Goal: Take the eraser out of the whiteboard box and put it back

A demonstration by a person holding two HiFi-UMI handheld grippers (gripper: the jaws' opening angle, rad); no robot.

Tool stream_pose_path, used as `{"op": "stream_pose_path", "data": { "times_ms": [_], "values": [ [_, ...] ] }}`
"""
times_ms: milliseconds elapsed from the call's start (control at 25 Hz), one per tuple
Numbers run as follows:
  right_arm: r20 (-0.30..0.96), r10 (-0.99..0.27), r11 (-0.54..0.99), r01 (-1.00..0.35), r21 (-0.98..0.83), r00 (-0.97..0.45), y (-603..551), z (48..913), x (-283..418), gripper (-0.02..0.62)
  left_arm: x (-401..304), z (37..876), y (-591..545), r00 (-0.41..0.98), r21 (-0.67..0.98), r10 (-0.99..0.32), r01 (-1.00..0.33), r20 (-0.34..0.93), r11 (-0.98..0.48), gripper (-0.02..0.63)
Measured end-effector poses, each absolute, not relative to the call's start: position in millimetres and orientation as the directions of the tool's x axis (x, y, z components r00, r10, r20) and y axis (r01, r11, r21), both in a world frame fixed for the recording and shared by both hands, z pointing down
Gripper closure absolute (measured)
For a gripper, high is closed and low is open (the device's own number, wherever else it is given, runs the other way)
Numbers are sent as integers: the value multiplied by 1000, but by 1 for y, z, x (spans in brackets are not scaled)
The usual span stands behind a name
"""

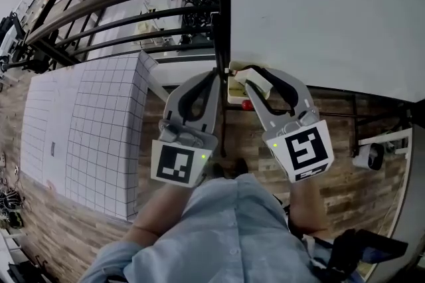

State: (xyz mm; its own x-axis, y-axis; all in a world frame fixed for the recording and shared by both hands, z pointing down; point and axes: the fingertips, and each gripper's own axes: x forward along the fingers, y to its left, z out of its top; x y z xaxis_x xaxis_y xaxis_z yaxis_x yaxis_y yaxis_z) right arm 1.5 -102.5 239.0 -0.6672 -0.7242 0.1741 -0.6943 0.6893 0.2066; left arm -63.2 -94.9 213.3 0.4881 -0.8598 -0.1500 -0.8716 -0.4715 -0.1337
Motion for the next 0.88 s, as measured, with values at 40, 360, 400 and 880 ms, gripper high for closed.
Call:
{"op": "stream_pose_path", "data": {
  "times_ms": [40,360,400,880],
  "values": [
    [167,-726,687,-695,212,-667,-101,236,2,463,-63,212,-93,489,-136,-858,-871,-155,-472,607],
    [140,-732,680,-698,226,-667,-93,222,7,465,-57,198,-82,506,-163,-840,-861,-195,-481,607],
    [138,-733,678,-699,227,-666,-93,220,8,465,-57,197,-82,511,-160,-836,-859,-199,-487,607],
    [141,-732,679,-698,226,-666,-94,220,11,466,-56,199,-86,507,-129,-838,-862,-199,-491,607]
  ]
}}
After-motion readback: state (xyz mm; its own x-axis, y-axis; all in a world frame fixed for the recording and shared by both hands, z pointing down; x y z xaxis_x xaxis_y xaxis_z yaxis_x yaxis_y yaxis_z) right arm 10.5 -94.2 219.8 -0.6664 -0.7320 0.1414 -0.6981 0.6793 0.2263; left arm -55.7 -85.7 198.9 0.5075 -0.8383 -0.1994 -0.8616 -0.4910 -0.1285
